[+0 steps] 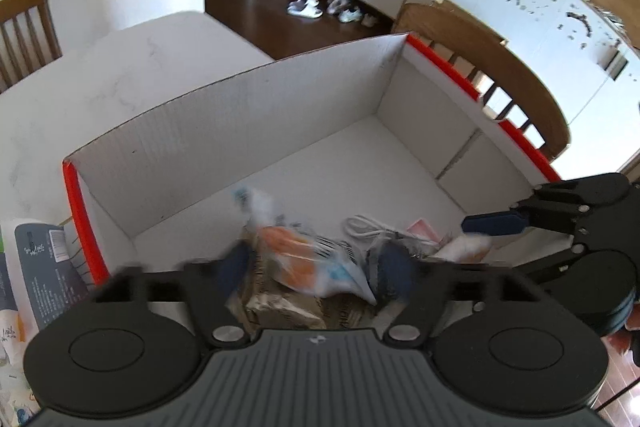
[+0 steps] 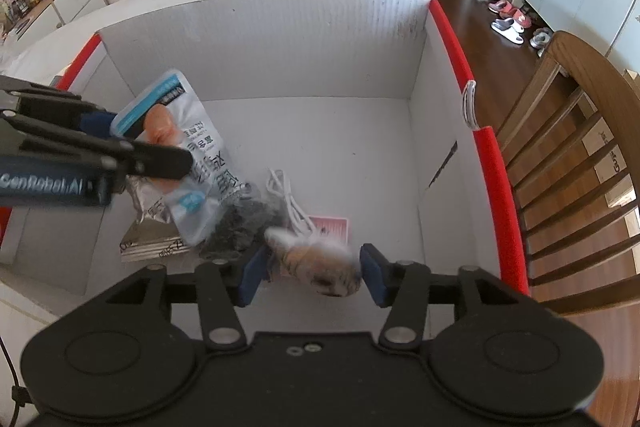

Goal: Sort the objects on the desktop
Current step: 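Open the left tool to drop the snack packet while the right tool releases the plush, then withdraw both tools from the red box back over the table, then grasp the pink binder clip with the left tool while the right tool grips the yellow spotted toy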

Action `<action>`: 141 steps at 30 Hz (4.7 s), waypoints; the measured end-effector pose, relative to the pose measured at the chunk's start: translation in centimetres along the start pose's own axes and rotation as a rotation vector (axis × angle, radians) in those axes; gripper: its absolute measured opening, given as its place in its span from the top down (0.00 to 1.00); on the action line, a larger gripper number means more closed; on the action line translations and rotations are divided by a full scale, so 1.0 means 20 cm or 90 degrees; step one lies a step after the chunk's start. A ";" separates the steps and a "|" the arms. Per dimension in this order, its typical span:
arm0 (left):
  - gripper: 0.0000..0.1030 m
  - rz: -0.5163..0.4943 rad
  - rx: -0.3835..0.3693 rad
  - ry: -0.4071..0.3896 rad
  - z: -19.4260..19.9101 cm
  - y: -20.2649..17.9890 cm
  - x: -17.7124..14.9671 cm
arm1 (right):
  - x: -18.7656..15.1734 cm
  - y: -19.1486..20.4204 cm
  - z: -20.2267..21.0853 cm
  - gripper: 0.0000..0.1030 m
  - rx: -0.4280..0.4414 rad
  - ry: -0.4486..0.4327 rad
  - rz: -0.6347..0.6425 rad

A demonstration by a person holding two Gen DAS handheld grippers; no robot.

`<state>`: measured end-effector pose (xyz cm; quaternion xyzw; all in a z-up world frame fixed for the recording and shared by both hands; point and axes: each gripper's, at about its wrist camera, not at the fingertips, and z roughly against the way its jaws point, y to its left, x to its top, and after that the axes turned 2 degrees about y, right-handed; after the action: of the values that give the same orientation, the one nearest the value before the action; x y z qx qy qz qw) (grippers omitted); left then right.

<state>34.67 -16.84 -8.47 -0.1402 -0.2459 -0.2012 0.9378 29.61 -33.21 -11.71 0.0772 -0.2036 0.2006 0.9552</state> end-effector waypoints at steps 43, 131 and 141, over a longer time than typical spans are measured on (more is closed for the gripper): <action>0.20 0.004 -0.064 -0.154 0.71 0.04 -0.38 | -0.17 0.31 0.57 0.25 0.065 -0.174 0.020; 0.34 0.107 0.153 -0.085 0.59 1.20 -1.17 | 0.03 1.31 -0.16 0.54 0.048 -0.034 -0.059; 0.52 0.096 0.167 -0.082 0.59 1.18 -1.16 | 0.01 1.28 -0.12 0.56 0.050 -0.043 -0.071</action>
<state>22.01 15.30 -14.43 -0.0472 -0.3187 -0.0870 0.9427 20.10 -9.36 -12.07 0.1326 -0.2231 0.1526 0.9536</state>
